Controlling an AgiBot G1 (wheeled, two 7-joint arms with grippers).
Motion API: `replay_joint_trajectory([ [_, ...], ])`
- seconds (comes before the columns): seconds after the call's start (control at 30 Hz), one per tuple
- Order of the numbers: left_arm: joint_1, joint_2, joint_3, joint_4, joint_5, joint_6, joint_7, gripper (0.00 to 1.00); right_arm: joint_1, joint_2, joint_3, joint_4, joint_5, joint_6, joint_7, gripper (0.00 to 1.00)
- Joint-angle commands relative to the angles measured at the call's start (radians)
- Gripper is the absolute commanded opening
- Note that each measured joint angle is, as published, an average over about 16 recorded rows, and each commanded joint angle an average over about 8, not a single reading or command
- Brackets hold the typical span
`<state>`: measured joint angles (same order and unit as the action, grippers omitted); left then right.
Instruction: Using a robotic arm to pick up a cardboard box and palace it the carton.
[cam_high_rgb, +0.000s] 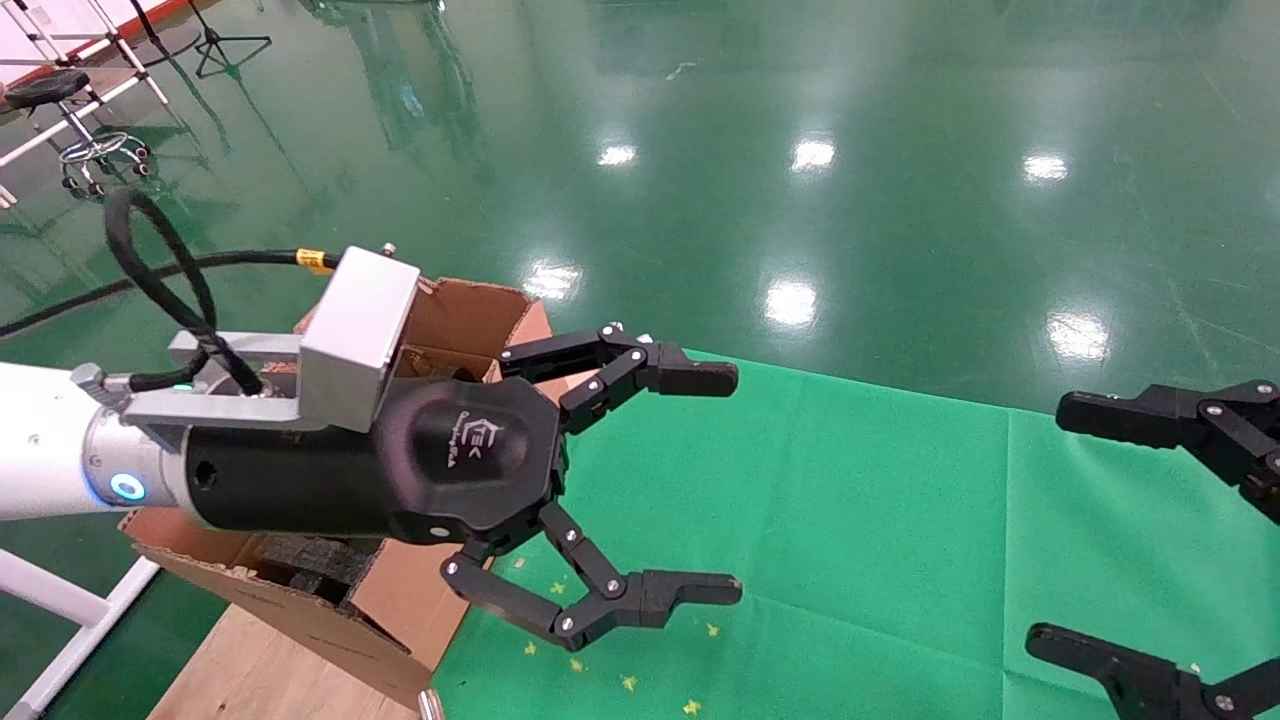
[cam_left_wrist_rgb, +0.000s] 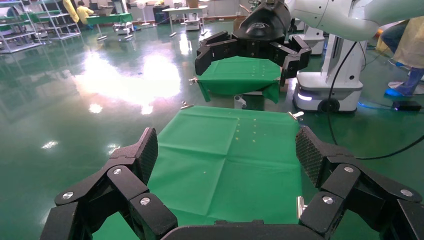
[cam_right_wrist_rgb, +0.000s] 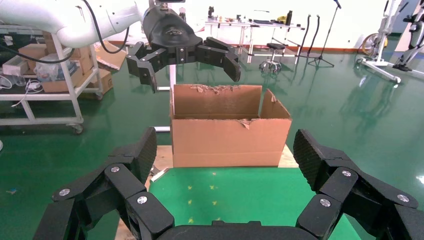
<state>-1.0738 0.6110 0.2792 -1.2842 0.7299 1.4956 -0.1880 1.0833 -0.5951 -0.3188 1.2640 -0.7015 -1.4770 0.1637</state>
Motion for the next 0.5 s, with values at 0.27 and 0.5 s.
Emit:
replay_joint_trajectory([
  [0.27,-0.002,0.0,0.001,0.002,0.002,-0.001,-0.001,1.0,0.0,0.0,0.0,0.0,0.0,0.0,0.0,1.0],
  [0.5,-0.002,0.0,0.002,0.002,0.003,-0.001,-0.001,1.0,0.0,0.0,0.0,0.0,0.0,0.0,0.0,1.0],
])
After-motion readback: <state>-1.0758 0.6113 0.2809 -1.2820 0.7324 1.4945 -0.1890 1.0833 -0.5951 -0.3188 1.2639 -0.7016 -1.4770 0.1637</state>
